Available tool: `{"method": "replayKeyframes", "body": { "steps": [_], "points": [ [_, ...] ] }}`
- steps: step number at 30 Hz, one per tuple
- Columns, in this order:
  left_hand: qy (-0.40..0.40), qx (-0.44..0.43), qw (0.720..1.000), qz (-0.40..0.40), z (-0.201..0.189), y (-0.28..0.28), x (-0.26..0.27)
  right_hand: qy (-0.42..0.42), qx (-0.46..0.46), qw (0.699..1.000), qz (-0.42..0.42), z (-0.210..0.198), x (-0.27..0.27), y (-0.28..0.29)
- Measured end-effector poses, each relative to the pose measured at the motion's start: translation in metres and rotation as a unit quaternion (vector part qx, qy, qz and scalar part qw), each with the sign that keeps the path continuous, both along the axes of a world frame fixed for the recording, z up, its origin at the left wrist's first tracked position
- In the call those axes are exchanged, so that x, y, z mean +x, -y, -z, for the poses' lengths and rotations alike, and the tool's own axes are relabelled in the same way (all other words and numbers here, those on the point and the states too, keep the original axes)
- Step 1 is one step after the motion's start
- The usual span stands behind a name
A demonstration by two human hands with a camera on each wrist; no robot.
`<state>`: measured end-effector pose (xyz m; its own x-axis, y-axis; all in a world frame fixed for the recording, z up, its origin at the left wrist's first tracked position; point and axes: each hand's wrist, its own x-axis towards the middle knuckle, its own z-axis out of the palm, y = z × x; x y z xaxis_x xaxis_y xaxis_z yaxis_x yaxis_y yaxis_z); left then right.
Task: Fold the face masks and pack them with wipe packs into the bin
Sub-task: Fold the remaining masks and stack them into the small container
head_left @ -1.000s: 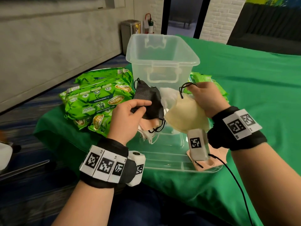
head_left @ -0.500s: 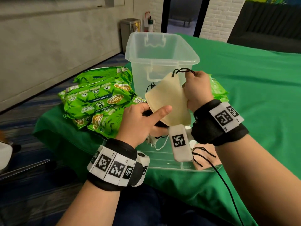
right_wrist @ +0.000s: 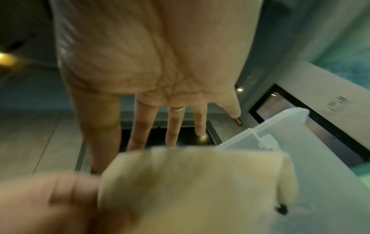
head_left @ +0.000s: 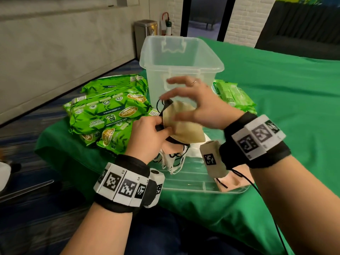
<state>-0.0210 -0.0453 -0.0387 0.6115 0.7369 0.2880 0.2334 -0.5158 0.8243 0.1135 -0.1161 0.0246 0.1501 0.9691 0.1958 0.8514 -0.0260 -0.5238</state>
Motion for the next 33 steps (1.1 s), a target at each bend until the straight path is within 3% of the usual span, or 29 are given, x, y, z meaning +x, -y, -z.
{"method": "replayKeyframes", "body": {
  "steps": [2, 4, 8, 13, 21, 27, 33],
  "points": [
    [0.001, 0.005, 1.000, 0.016, -0.001, 0.001, -0.001, 0.094, -0.052, 0.994, -0.014, 0.006, -0.001, -0.005],
    [0.018, -0.025, 0.999, 0.040, -0.001, -0.001, -0.003, 0.047, 0.010, 0.999, -0.026, 0.008, 0.002, -0.006],
    [0.120, -0.128, 0.984, 0.040, 0.000, -0.011, -0.010, -0.043, 0.108, 0.992, 0.039, 0.001, 0.014, 0.004],
    [0.138, -0.115, 0.984, -0.006, -0.001, -0.017, -0.007, -0.164, 0.035, 0.985, -0.041, -0.015, 0.013, 0.015],
    [0.133, -0.045, 0.986, 0.090, -0.006, -0.010, -0.009, 0.060, -0.009, 0.998, -0.019, -0.014, -0.007, 0.000],
    [0.135, -0.092, 0.973, 0.163, -0.007, -0.013, -0.016, 0.015, 0.091, 0.995, -0.024, 0.004, 0.002, 0.010],
    [0.144, -0.123, 0.966, 0.174, -0.006, -0.014, -0.014, -0.016, 0.180, 0.983, 0.023, 0.017, 0.010, 0.013]
  ]
}}
